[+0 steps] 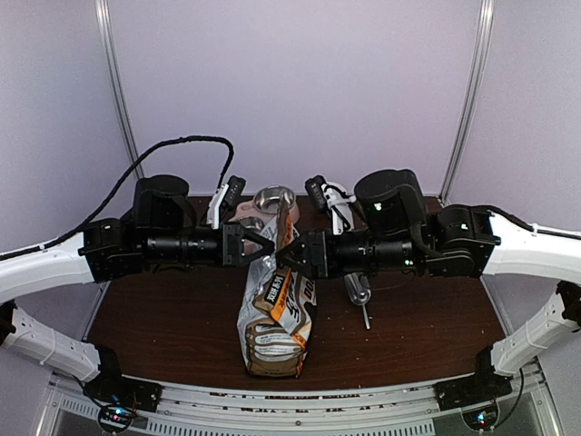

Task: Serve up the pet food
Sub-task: Open the seal of the pet food bag.

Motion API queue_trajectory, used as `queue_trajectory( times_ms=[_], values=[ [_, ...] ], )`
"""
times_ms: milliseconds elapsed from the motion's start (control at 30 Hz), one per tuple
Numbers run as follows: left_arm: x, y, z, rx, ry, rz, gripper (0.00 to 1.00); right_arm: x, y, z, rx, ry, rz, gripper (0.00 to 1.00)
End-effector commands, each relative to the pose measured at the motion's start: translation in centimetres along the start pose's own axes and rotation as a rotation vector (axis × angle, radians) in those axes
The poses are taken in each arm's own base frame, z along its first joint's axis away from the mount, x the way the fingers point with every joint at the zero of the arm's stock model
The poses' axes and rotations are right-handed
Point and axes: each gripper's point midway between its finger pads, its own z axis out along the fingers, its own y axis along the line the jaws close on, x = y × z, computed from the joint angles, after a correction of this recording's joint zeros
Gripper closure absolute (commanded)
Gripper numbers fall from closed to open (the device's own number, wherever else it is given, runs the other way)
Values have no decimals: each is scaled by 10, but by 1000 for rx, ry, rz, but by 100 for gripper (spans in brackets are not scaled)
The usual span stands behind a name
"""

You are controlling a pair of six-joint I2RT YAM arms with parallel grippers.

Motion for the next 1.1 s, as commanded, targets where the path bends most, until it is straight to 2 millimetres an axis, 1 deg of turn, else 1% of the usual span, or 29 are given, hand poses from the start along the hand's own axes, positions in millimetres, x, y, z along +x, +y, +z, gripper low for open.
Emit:
queue_trajectory(
  times_ms=[0, 133, 333, 500, 800, 1067],
  values=[
    [-11, -8, -5, 29, -56, 10, 100, -4, -13, -1, 85, -7, 19, 61],
    [-10, -7, -6, 27, -57, 11, 100, -4, -12, 6, 90, 8, 19, 63],
    [-11, -8, -7, 30, -57, 13, 100, -4, 0, 14, 36, 13, 33, 63],
    [-12, -9, -7, 32, -59, 18, 100, -1, 2, 23, 31, 30, 35, 63],
    [-11, -8, -8, 26, -57, 23, 100, -1, 5, 28, 16, 33, 54, 64],
    [-11, -7, -9, 18, -57, 24, 100, -7, 13, 24, -11, 17, 66, 56]
  ],
)
